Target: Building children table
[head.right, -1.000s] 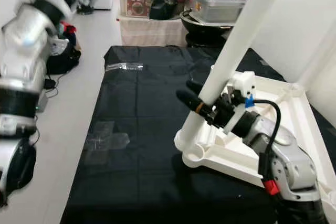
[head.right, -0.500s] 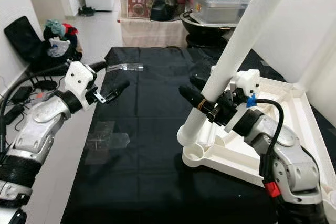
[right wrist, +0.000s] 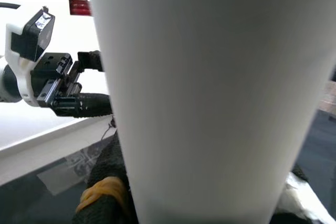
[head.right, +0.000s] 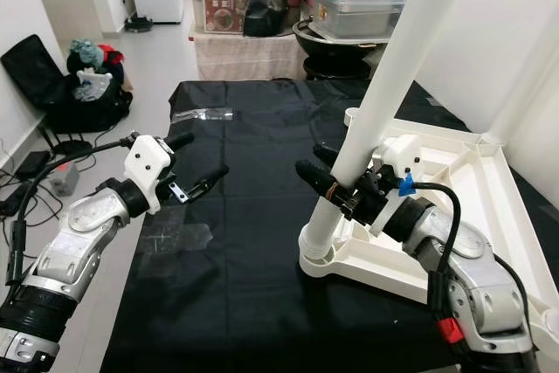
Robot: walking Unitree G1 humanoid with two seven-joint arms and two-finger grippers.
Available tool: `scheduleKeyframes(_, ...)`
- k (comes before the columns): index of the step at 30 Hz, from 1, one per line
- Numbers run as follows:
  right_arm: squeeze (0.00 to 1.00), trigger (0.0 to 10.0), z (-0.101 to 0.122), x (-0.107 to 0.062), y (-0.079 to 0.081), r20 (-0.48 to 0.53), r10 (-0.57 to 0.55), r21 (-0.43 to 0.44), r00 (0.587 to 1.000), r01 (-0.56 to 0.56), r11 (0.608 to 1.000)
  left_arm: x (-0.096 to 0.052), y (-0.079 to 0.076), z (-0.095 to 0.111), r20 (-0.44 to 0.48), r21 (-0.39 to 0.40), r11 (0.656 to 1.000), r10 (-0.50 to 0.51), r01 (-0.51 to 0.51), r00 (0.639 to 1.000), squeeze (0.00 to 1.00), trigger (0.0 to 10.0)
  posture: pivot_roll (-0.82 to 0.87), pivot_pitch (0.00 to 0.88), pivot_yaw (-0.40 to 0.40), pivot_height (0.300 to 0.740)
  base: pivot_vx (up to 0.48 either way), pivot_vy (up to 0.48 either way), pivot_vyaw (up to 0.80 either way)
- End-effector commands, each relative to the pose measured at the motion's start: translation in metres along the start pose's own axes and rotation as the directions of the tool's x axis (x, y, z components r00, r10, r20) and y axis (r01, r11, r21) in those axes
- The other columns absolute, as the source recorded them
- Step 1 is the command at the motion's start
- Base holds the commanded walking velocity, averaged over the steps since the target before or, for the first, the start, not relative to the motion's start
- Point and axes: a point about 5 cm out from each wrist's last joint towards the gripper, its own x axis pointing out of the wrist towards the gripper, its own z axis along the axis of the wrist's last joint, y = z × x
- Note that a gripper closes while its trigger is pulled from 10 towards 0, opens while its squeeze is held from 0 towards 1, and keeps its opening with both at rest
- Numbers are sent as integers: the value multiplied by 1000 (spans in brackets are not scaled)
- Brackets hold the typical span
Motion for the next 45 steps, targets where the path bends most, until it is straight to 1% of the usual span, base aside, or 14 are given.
scheduleKeyframes(1, 0, 0, -2, -5, -10, -38, 17, -5, 999, -17, 1000, -2, -5, 0, -4, -14, 1000, -28, 27, 1000, 0, 10000, -5, 0, -10, 740, 0, 0, 0)
scheduleKeyframes(4, 0, 0, -5, -5, -24, -96, 37, -7, 995, -38, 999, -1, -6, 0, -3, -17, 999, -30, 30, 1000, 0, 10000, -2, 0, -14, 740, 0, 0, 0)
scheduleKeyframes(7, 0, 0, -5, -4, -27, -102, 39, -9, 994, -40, 999, -1, -7, 0, -3, -18, 999, -30, 30, 1000, 0, 10000, -2, 0, -14, 740, 0, 0, 0)
scheduleKeyframes(10, 0, 0, -4, 3, -31, -107, 76, 25, 991, -74, 997, -2, -9, 0, -7, -28, 999, -30, 29, 1000, 0, 10000, 11, 0, -25, 740, 0, 0, 0)
scheduleKeyframes(12, 0, 0, -4, 3, -31, -107, 76, 25, 991, -74, 997, -2, -9, 0, -7, -28, 999, -30, 29, 1000, 0, 10000, 11, 0, -25, 740, 0, 0, 0)
scheduleKeyframes(13, 0, 0, -5, 6, -31, -108, 102, 53, 989, -97, 994, -2, -9, -1, -9, -38, 999, -27, 27, 1000, 0, 10000, 13, 0, -28, 740, 0, 0, 0)
scheduleKeyframes(16, 0, 0, -11, 12, -30, -120, 121, 66, 985, -114, 991, -1, -9, -2, -14, -39, 999, -24, 23, 1000, 0, 10000, 19, 0, -32, 740, 0, 0, 0)
scheduleKeyframes(19, 0, 0, -14, 17, -25, -95, 167, 109, 981, -156, 982, -1, -8, -2, -20, -51, 999, -17, 16, 1000, 0, 10000, 24, 0, -35, 740, 0, 0, 0)
scheduleKeyframes(24, 0, 0, -18, 18, -20, -94, 193, 121, 977, -181, 976, -3, -7, -5, -32, -62, 998, -10, 8, 999, 0, 10000, 19, 0, -36, 740, 0, 0, 0)
scheduleKeyframes(26, 0, 0, -18, 18, -20, -94, 193, 121, 977, -181, 976, -3, -7, -5, -32, -62, 998, -10, 8, 999, 0, 10000, 19, 0, -36, 740, 0, 0, 0)
scheduleKeyframes(29, 0, 0, -22, 17, -15, -104, 225, 136, 969, -210, 968, -2, -8, -6, -37, -65, 998, -8, 6, 999, 0, 10000, 18, 0, -36, 740, 0, 0, 0)
scheduleKeyframes(37, 0, 0, -24, 9, -17, -127, 231, 145, 965, -212, 966, -4, -8, -9, -50, -72, 997, -9, 6, 999, 0, 10000, 9, 0, -33, 740, 0, 0, 0)
scheduleKeyframes(41, 0, 0, -25, 7, -17, -130, 231, 149, 964, -211, 966, -4, -8, -9, -51, -78, 997, -9, 5, 999, 0, 10000, 9, 0, -32, 740, 0, 0, 0)
scheduleKeyframes(45, 0, 0, -27, 7, -14, -135, 267, 166, 954, -244, 956, -3, -9, -10, -54, -97, 995, -12, 6, 998, 0, 10000, 9, 0, -31, 740, 0, 0, 0)
